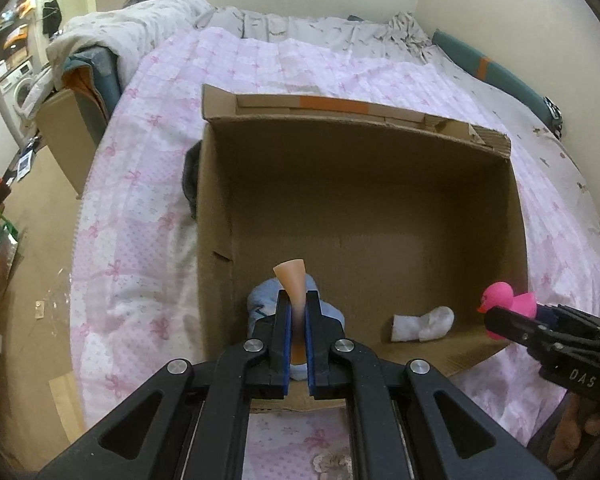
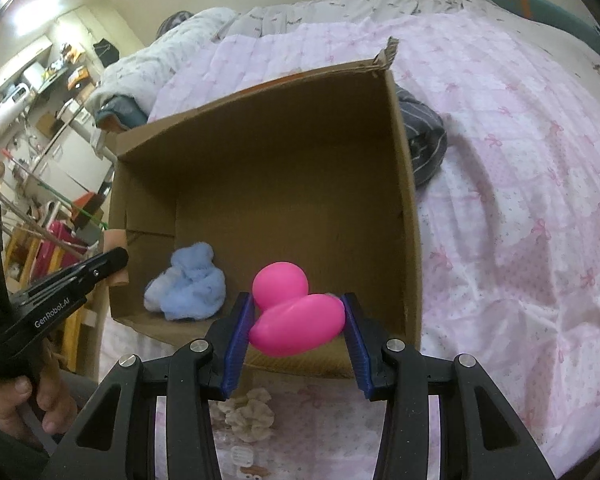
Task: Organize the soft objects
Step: 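Carry the peach sponge and pink duck over the box with both tools, then open both tools to drop the sponge and duck into the box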
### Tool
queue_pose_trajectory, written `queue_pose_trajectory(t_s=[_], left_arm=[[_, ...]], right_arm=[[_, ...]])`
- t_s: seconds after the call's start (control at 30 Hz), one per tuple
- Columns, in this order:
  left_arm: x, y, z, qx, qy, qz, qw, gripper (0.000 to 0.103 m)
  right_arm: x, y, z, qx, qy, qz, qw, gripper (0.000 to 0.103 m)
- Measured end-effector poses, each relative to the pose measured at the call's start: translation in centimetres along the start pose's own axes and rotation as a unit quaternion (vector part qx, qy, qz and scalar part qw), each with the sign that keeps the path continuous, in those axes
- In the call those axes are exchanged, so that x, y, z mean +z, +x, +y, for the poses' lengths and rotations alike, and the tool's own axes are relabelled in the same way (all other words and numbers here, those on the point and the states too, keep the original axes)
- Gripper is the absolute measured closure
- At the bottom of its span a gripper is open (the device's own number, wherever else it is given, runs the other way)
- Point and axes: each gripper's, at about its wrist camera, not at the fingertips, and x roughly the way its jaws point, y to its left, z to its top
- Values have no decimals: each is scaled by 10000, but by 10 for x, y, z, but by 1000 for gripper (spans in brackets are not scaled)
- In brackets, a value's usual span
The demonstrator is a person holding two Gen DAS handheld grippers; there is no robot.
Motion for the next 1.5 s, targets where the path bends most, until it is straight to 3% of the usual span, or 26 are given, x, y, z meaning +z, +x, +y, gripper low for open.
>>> queue_pose_trajectory(t_s=[0.23, 0.83, 1.1, 1.2, 1.27, 1.3, 1.5], left_arm=[[-4, 3, -7, -169, 89, 82, 9998, 97], [-5, 4, -7, -40, 28, 32, 10000, 97], [-6, 6, -6, 175, 104, 48, 9998, 87], [-6, 6, -6, 207, 107, 77, 9997, 74], [-6, 6, -6, 246, 81, 89, 9996, 47], [-5, 5, -5, 254, 61, 73, 9996, 42], [-5, 4, -4, 287, 67, 32, 9996, 39]], right_arm=[[-3, 10, 7, -88, -200, 204, 9996, 56], [-8, 22, 8, -222, -292, 490, 9981, 56], [-7, 23, 8, -245, -265, 493, 9981, 56], [-6, 24, 7, -251, -246, 511, 9981, 56], [-6, 24, 7, -248, -238, 515, 9981, 56], [-6, 25, 7, -246, -235, 520, 9981, 56], [-6, 27, 6, -237, -224, 566, 9979, 56]])
